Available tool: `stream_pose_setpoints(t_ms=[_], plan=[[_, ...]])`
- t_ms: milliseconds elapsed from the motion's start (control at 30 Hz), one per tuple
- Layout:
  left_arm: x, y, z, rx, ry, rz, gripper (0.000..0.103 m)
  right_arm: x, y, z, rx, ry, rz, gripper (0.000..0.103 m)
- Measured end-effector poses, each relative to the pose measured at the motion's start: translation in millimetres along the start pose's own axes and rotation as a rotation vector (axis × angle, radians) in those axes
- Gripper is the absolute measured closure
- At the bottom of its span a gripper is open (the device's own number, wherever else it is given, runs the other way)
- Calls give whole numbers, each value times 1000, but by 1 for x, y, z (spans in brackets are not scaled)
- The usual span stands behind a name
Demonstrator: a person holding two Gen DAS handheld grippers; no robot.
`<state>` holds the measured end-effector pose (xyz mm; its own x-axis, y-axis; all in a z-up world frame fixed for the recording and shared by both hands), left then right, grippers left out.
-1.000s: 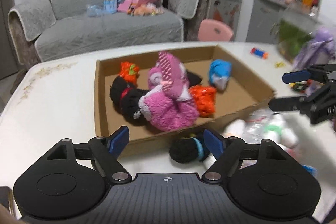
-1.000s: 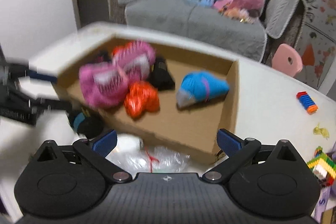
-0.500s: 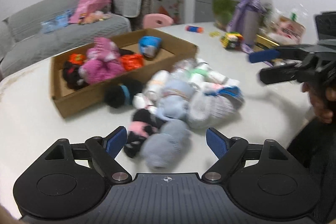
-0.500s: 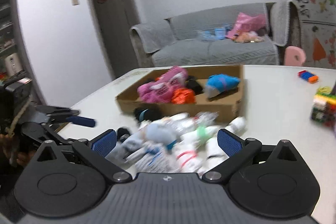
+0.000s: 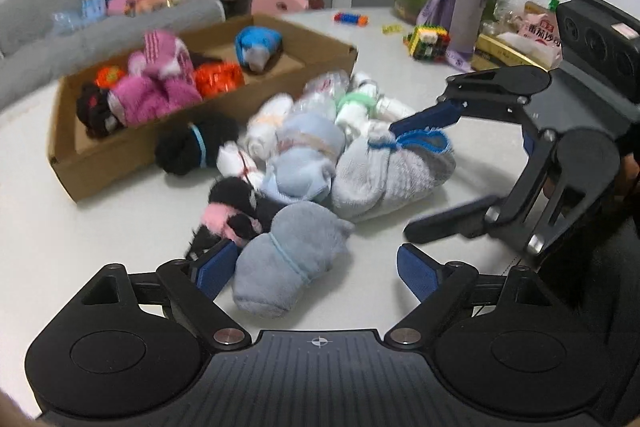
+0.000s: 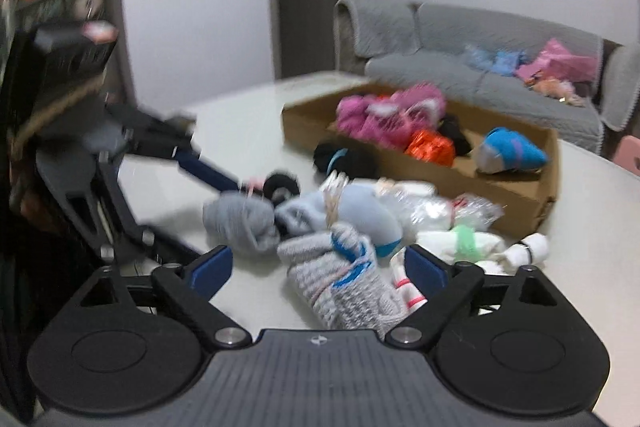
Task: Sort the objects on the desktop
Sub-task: 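Move the left tool to the grey rolled sock and the right tool to the grey knit sock, then grasp the grey rolled sock with the left tool while the right tool grasps the grey knit sock, then carry both grey socks over the cardboard tray with both tools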
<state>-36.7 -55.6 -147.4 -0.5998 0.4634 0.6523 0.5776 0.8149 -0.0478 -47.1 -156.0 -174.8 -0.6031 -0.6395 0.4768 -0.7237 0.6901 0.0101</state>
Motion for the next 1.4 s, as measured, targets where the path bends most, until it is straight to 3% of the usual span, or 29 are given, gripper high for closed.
stream_pose_setpoints(t_ms=[67, 133, 300, 333, 533, 1000, 1200, 1400], plan=[[-10, 2, 3, 12, 38, -4, 14, -8, 5, 5, 39, 44, -5, 23], [-13, 1, 5, -7, 39, -31, 15, -15, 9, 10, 59, 85, 7, 32], [-12, 0, 5, -15, 28, -55, 28, -11, 4, 17, -32, 60, -15, 58], [-11, 1, 4, -10, 25, -55, 35, -10, 1, 17, -61, 55, -22, 58], [-6, -2, 5, -22, 25, -78, 40, 1, -5, 19, -108, 41, -17, 59], [32, 11, -21, 1, -54, -118, 41, 35, -43, 10, -261, -57, -48, 59], [38, 27, -43, 20, -91, -168, 41, 45, -62, -6, -256, -85, -20, 59], [40, 51, -73, 109, -156, -243, 41, 45, -74, -35, -228, -125, 25, 59]])
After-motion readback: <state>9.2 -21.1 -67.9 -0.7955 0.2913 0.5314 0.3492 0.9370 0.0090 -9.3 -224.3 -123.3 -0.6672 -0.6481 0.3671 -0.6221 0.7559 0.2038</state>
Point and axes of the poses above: each gripper's, at about its wrist camera, not at the fingertips, and x roughly against the way its jaws point, y to its left, z to its underside, the point moved 2 cm from there along -x, roughly the way its jaws point, and after that the axes turned 6 degrees about -y, right-handed, at the moved point
